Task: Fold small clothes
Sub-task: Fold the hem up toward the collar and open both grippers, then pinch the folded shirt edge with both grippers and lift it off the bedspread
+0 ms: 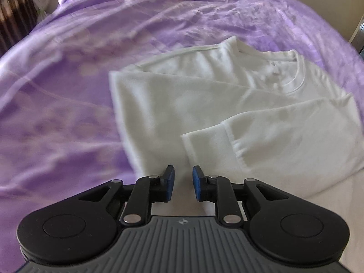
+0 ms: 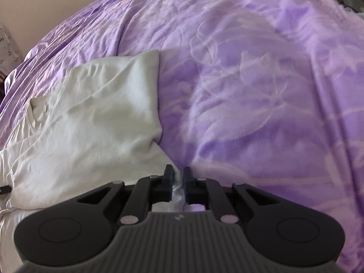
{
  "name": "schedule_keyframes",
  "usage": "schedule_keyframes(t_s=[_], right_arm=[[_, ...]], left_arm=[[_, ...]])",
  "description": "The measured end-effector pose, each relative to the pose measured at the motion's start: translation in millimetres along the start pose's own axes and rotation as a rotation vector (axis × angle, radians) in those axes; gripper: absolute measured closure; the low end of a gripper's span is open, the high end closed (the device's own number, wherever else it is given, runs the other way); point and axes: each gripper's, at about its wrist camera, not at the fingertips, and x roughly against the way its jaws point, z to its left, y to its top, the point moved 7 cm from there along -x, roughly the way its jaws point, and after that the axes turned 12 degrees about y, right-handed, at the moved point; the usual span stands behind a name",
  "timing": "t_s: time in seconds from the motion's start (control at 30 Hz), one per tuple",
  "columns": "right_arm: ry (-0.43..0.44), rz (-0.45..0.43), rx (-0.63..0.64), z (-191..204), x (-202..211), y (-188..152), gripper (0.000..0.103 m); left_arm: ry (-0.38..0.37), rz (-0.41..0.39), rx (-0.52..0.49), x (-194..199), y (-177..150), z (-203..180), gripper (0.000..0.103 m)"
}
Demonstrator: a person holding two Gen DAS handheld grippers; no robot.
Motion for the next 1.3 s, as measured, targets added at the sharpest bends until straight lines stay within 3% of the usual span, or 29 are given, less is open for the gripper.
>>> schedule_keyframes(t_s=[0.1, 0.27, 0.33, 0.53, 0.7, 0.93, 1.03, 1.17, 1.3], right_arm=[[-0.056, -0.018, 0.047, 6.8, 24.2, 1.7, 0.096], [-0.020, -0.035, 0.128, 33.6, 76.6, -9.3, 0.092], [-0.001, -0.029, 0.174, 49.8, 97.5, -19.5, 0.085], [0.068, 0.006, 0.379, 106.6, 160.3, -67.2, 0.069], [0.096, 0.066, 0.539, 137.9, 199.8, -122.5, 0.064], [0.164, -0.039, 0.757, 162.1, 243.4, -191.1, 0.058], [0.150, -0.010, 0.848, 164.0, 246.5, -215.4, 0.058], [0.136, 0.033, 0.831, 153.7, 248.0, -232.8, 0.054], [0.099, 0.084, 0.798, 133.5, 244.5, -239.2, 0.053]], left_arm=[[0.042, -0.047, -0.029, 29.9, -3.0, 20.0, 0.079], [0.043, -0.114, -0.076, 92.9, -13.7, 41.7, 0.079], [0.048, -0.152, -0.125, 125.0, -22.8, 44.7, 0.079], [-0.004, -0.235, -0.297, 214.2, -64.7, 39.3, 0.077], [-0.045, -0.252, -0.457, 261.8, -116.3, 28.6, 0.074], [-0.095, -0.284, -0.726, 277.4, -194.8, 10.8, 0.049], [-0.126, -0.268, -0.837, 272.8, -230.4, 2.9, 0.046], [-0.158, -0.234, -0.963, 260.4, -268.5, -8.3, 0.040], [-0.144, -0.214, -1.044, 242.4, -290.0, -16.8, 0.035]])
